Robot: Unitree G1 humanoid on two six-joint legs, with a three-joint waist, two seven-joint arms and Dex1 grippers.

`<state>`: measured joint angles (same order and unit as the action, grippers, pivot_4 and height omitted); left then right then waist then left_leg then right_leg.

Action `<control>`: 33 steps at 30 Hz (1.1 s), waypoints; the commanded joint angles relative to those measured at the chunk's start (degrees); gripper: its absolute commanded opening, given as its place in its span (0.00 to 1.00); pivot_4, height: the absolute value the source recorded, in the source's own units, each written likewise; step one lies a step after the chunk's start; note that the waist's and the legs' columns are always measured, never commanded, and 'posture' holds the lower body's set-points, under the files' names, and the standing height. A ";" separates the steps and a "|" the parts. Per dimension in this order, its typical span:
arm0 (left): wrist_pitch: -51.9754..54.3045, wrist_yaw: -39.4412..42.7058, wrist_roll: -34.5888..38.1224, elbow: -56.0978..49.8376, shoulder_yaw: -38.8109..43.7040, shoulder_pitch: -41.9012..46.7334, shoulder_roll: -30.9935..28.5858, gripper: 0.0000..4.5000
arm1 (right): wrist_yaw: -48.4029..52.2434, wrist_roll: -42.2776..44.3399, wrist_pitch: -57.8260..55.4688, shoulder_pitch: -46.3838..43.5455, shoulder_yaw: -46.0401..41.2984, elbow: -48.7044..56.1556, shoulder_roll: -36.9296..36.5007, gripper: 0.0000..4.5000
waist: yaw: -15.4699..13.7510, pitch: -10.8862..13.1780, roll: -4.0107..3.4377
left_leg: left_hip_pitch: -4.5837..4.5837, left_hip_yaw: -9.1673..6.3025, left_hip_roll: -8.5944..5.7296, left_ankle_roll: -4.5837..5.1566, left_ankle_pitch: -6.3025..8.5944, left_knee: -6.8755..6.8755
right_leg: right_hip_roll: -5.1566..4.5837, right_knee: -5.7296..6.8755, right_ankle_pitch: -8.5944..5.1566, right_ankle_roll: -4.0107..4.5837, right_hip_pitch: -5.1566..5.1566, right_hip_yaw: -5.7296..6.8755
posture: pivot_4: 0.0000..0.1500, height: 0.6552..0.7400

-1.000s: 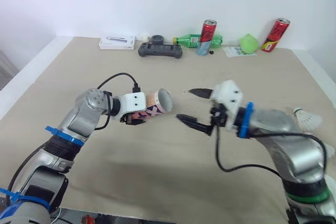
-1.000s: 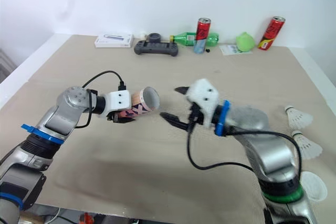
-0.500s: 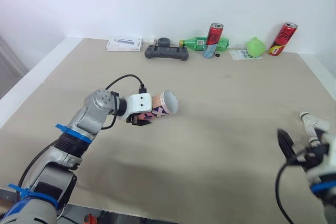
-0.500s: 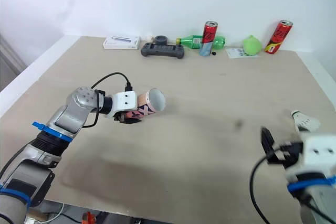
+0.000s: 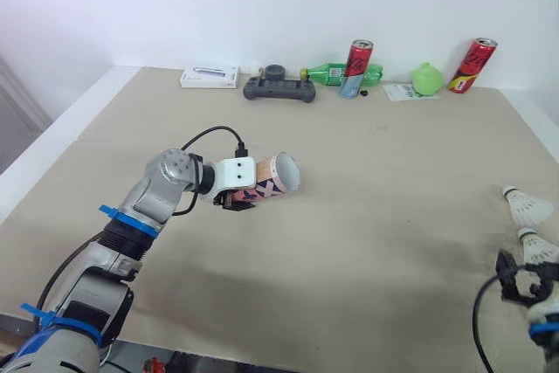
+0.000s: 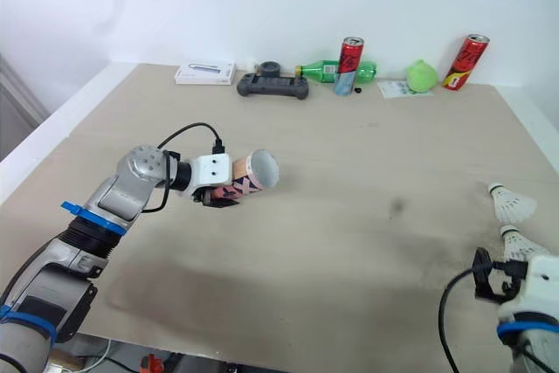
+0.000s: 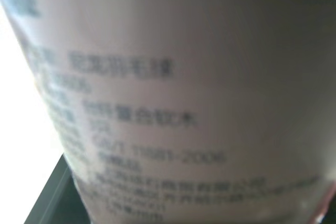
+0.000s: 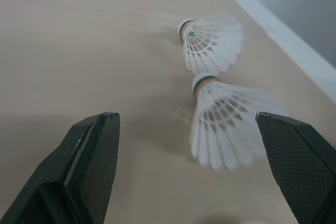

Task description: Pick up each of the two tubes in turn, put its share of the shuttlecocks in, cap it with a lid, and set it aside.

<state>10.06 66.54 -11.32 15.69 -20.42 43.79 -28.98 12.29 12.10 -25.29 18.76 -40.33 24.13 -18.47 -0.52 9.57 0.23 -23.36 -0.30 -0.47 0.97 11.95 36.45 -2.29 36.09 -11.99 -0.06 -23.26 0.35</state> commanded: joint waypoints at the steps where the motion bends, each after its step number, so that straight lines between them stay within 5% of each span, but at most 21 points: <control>1: 0.51 0.53 -0.09 -0.27 -1.84 -1.13 0.28 0.68 | -1.28 -1.31 0.42 -2.43 1.21 -4.43 -1.87 0.99 | -0.08 0.00 0.00 | -0.01 -0.02 0.00 0.01 0.00 -0.01 | 0.00 0.00 -0.01 -0.01 0.00 0.05 | 1.00 0.99; 9: 2.09 0.15 0.05 -2.41 -1.20 -2.05 -0.82 0.68 | -4.39 -2.74 2.25 -8.96 2.89 -14.13 -4.21 0.99 | -0.01 0.00 0.07 | -0.03 0.02 -0.05 0.29 0.03 -0.13 | 0.13 0.02 -0.10 -0.14 0.10 0.11 | 1.00 0.99; 19: 2.41 -0.14 0.22 -2.73 -1.22 -2.00 -1.06 0.68 | -5.69 -2.32 4.22 -8.73 2.91 -14.48 -4.22 0.01 | 0.00 0.01 0.08 | -0.04 0.05 -0.07 0.41 0.10 -0.13 | 0.22 0.02 -0.16 -0.23 0.10 0.08 | 1.00 0.99; 27: 1.23 -0.02 0.31 0.02 -1.49 -0.34 -0.02 0.68 | 8.65 12.08 3.33 -7.18 7.42 5.69 -9.03 0.01 | 0.23 0.00 -0.10 | -0.02 0.07 -0.04 0.42 0.10 -0.12 | 0.27 0.03 -0.16 -0.23 0.09 0.03 | 1.00 0.99; 33: 0.90 0.06 0.68 2.02 -1.33 0.62 1.16 0.68 | 17.31 18.24 -8.89 -24.39 23.74 14.49 -23.57 0.01 | 0.06 0.21 0.34 | 0.02 0.08 0.08 0.70 -0.11 -0.07 | 0.04 0.01 -0.11 -0.30 0.09 0.17 | 1.00 0.99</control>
<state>10.99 66.00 -11.13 16.60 -20.47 45.09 -28.07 27.65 29.39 -32.18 -2.49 -19.77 36.98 -40.49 -0.46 9.78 0.58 -23.41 -0.25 -0.34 1.65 11.83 36.38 -2.30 36.07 -12.12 -0.34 -23.21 0.58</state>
